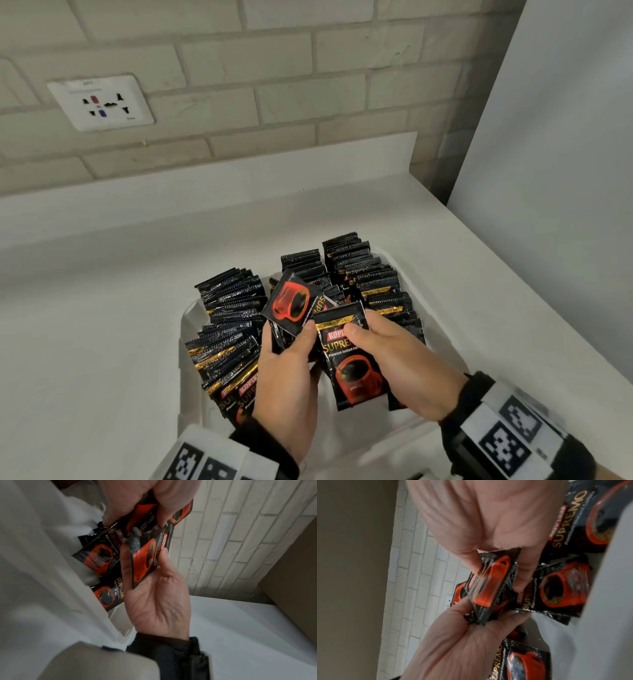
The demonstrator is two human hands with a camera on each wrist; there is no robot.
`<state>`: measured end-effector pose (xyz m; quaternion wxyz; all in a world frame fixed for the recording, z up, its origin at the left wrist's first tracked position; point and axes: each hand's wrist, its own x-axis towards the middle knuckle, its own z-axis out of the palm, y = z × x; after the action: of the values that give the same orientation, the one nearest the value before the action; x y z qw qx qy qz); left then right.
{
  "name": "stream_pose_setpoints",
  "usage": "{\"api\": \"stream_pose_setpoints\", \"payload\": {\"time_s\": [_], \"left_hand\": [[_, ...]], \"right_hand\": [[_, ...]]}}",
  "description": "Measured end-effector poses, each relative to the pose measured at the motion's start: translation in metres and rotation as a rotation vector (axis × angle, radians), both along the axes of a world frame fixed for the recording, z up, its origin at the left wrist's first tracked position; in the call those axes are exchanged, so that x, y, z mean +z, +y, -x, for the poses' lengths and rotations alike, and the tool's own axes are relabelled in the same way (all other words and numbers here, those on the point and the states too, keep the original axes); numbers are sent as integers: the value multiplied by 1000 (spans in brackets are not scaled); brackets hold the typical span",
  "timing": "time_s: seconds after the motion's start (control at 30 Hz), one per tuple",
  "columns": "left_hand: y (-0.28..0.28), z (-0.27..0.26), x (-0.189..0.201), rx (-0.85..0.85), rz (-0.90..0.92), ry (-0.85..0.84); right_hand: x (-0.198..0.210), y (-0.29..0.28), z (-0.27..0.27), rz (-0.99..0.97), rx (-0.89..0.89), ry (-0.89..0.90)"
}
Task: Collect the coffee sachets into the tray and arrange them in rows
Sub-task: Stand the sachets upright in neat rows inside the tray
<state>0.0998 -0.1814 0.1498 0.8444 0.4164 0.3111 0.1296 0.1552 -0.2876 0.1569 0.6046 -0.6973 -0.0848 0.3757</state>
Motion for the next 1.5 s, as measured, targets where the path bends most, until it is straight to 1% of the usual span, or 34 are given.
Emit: {"api": "stream_pose_setpoints", "payload": {"time_s": [0.17,0.27,0.37,0.47,0.53,0.6,0.7,0.77,0.8,0.9,0.97,1.1,1.23,1.33,1.4,1.5], "left_hand": [[3,8,6,-9,2,-15],[5,14,12,19,-2,-18],[12,21,21,39,26,-61],[26,30,27,53,50,-116],[37,37,29,45,37,-139],[49,45,33,38,30,-143],[64,59,36,1,-6,-170],[68,67,38,-40,-37,-175],[69,69,38,-47,-52,-165],[71,74,35,-27,85,-148],[68,71,38,-38,118,-139],[62,67,39,-104,94,-172],[62,63,35,-129,53,-160],[65,62,30,-165,17,-142],[65,62,30,-185,10,-134],[63,61,30,-204,-14,-132]], "right_hand": [[12,-13,5,-106,-15,23],[22,-24,7,-234,-87,4],[36,-36,7,-348,-163,-42],[43,-45,4,-342,-224,-137],[45,-49,1,-265,-221,-260],[43,-51,-3,-87,-164,-378],[37,-45,-10,161,11,-444],[34,-35,-13,270,144,-454],[33,-29,-14,305,186,-454],[30,-18,-21,356,293,-467],[30,-11,-23,410,374,-480],[30,2,-25,546,504,-535],[30,12,-29,742,570,-742],[28,17,-32,857,618,-833],[27,18,-34,904,644,-886],[29,17,-36,914,629,-921]]}}
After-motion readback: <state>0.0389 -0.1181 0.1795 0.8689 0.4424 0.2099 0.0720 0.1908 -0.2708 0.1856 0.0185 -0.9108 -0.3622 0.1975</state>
